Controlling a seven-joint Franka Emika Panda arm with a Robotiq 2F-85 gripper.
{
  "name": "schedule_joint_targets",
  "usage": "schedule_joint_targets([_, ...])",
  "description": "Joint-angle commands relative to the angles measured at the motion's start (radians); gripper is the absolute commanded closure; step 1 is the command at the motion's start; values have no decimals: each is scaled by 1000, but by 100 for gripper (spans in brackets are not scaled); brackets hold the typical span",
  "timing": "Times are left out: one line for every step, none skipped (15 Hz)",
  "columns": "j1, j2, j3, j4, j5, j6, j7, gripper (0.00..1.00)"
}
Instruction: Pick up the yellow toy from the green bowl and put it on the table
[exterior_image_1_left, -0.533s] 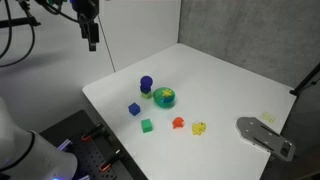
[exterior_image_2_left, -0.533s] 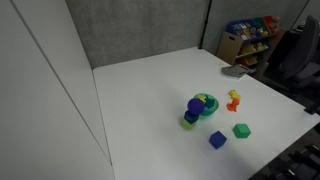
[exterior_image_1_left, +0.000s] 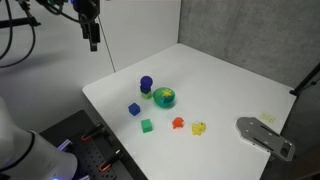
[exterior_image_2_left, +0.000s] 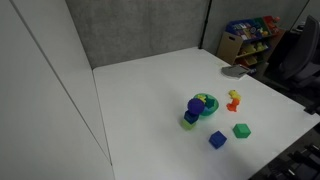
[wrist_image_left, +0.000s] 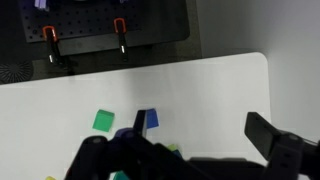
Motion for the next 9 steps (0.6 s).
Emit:
schedule_joint_targets([-30, 67, 39, 52, -36, 55, 43, 0])
schedule_joint_targets([-35, 87, 47, 65, -47, 73, 57, 0])
schedule_joint_targets([-41, 114, 55, 80, -60, 95, 75, 0])
schedule_joint_targets([-45, 140, 61, 94, -76, 117, 94, 0])
schedule_joint_targets([-50, 171, 67, 112, -94, 141, 117, 0])
schedule_joint_targets([-54, 206, 73, 132, -115, 163, 144, 0])
schedule_joint_targets([-57, 238, 76, 152, -136, 183, 169, 0])
schedule_joint_targets([-60, 270, 79, 170, -162, 207, 198, 0])
schedule_joint_targets([-62, 313, 79, 196, -184, 225, 224, 0])
